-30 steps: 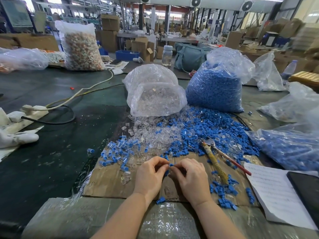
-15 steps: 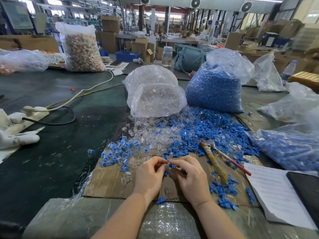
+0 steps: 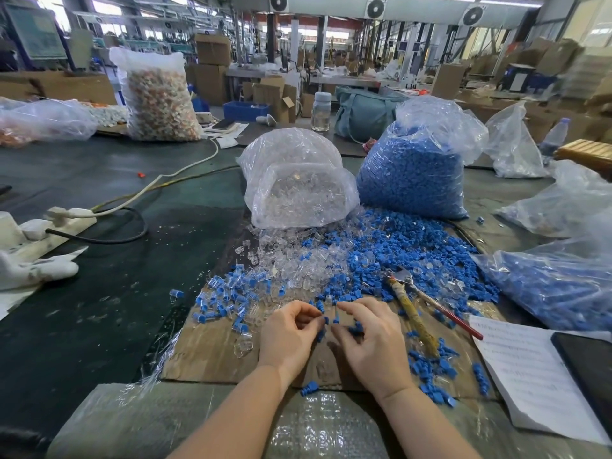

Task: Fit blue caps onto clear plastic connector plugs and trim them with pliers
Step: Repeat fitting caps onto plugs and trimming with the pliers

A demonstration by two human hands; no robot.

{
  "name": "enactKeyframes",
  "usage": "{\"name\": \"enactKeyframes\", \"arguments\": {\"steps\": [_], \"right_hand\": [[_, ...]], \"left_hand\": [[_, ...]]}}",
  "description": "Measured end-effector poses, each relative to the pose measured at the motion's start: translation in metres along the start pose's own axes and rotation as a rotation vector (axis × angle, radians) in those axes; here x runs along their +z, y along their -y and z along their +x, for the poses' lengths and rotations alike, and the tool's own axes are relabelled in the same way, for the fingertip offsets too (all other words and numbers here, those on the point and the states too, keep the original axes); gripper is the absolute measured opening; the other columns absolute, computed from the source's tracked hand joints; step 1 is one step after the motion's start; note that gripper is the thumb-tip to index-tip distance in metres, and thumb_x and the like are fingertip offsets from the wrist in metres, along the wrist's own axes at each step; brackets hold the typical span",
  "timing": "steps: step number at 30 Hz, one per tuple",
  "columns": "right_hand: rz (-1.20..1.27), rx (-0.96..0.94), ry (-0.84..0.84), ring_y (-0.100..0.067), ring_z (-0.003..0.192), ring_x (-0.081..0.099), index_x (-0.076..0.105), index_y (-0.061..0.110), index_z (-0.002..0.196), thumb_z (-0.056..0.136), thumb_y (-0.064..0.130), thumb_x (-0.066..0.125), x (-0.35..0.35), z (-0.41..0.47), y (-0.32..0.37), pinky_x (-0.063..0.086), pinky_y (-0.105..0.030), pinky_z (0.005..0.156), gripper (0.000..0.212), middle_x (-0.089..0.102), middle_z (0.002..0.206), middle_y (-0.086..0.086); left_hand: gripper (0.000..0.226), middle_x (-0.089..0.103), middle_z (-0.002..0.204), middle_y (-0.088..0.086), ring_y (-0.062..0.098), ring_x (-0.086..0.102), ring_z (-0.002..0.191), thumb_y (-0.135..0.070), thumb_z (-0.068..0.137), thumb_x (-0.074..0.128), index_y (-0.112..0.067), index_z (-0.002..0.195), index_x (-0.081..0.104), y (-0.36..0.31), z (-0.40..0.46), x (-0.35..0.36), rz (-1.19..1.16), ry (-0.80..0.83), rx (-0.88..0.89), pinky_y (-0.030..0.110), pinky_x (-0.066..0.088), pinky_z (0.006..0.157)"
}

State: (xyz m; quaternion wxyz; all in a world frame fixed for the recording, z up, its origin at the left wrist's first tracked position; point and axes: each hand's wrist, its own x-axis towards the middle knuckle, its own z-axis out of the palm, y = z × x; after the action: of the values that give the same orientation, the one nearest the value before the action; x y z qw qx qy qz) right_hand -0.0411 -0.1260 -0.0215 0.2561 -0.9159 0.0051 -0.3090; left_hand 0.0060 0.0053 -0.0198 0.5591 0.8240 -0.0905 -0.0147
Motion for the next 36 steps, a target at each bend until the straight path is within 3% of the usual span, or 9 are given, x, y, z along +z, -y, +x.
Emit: {"name": "enactKeyframes", "arguments": {"steps": [4,7,10,14,21,25,28,30,36], "right_hand": [[-0.284,0.191,-0.057,-0.024,0.108,0.055,0.061,0.013,0.119,0.084,0.026,0.067,-0.017,0.008,-0.01,0.037,-0.042,0.098,0.037,0.062,0.115,-0.006],[-0.595,0.543,0.2,-0.028,0.133,0.034,0.028,0.018,0.144,0.094,0.052,0.035,-0.033,0.02,-0.03,0.021,-0.048,0.11,0.061,0.038,0.145,-0.01],[-0.63,0.744,0.421,-0.033,0.141,0.018,0.008,0.021,0.15,0.092,0.063,0.022,-0.045,0.026,-0.048,0.012,-0.057,0.111,0.074,0.02,0.155,-0.012],[-0.691,0.76,0.525,-0.032,0.138,0.024,0.011,0.02,0.149,0.091,0.062,0.03,-0.051,0.032,-0.055,0.018,-0.056,0.108,0.074,0.024,0.152,-0.009],[-0.721,0.641,0.448,-0.033,0.12,0.036,0.042,0.015,0.117,0.095,0.043,0.04,-0.062,0.047,-0.034,0.037,-0.049,0.096,0.036,0.04,0.13,-0.016],[-0.414,0.431,0.462,-0.025,0.092,0.051,0.047,0.014,0.099,0.097,0.037,0.038,-0.068,0.06,-0.015,0.045,-0.035,0.079,0.025,0.054,0.101,-0.01],[0.176,0.573,0.645,-0.014,0.058,0.042,0.048,0.013,0.08,0.096,0.028,0.044,-0.072,0.067,0.01,0.036,-0.024,0.055,0.022,0.048,0.07,0.0],[0.416,0.679,0.762,-0.016,0.063,0.045,0.049,0.011,0.082,0.096,0.029,0.046,-0.074,0.068,0.021,0.042,-0.03,0.06,0.023,0.048,0.075,-0.004],[0.582,0.753,0.865,-0.025,0.091,0.06,0.054,0.012,0.105,0.097,0.034,0.047,-0.069,0.068,0.031,0.057,-0.039,0.073,0.024,0.055,0.108,-0.013]], "left_hand": [[0.009,0.067,0.076,-0.005,0.005,0.062,0.072,-0.013,0.081,0.07,-0.021,0.079,0.066,-0.003,0.003,-0.002,-0.063,-0.004,-0.054,0.009,0.047,0.062],[0.008,0.068,0.079,-0.001,0.012,0.064,0.078,-0.011,0.081,0.069,-0.019,0.082,0.066,-0.006,0.005,-0.003,-0.125,-0.002,-0.1,0.016,0.05,0.069],[0.005,0.069,0.082,0.002,0.015,0.065,0.078,-0.013,0.082,0.068,-0.017,0.084,0.066,-0.01,0.007,-0.005,-0.187,-0.003,-0.153,0.022,0.05,0.07],[0.004,0.068,0.08,0.005,0.011,0.058,0.068,-0.011,0.082,0.068,-0.015,0.084,0.066,-0.015,0.009,-0.009,-0.273,-0.009,-0.188,0.019,0.042,0.062],[0.004,0.066,0.08,0.005,0.009,0.056,0.061,-0.008,0.083,0.066,-0.011,0.085,0.066,-0.026,0.016,-0.014,-0.417,-0.025,-0.254,0.013,0.044,0.046],[0.006,0.064,0.073,0.004,0.008,0.054,0.056,-0.002,0.083,0.065,-0.006,0.088,0.065,-0.035,0.028,-0.019,-0.524,-0.047,-0.321,0.015,0.044,0.046],[0.006,0.064,0.07,0.004,0.008,0.053,0.054,0.0,0.083,0.063,-0.004,0.088,0.064,-0.043,0.035,-0.022,-0.61,-0.051,-0.375,0.015,0.041,0.042],[0.005,0.063,0.068,0.003,0.008,0.054,0.055,0.0,0.083,0.064,-0.005,0.085,0.064,-0.046,0.04,-0.024,-0.62,-0.066,-0.395,0.015,0.041,0.043],[0.005,0.063,0.068,0.002,0.009,0.054,0.057,-0.001,0.082,0.066,-0.006,0.083,0.067,-0.047,0.047,-0.035,-0.623,-0.154,-0.439,0.014,0.043,0.042]]}}
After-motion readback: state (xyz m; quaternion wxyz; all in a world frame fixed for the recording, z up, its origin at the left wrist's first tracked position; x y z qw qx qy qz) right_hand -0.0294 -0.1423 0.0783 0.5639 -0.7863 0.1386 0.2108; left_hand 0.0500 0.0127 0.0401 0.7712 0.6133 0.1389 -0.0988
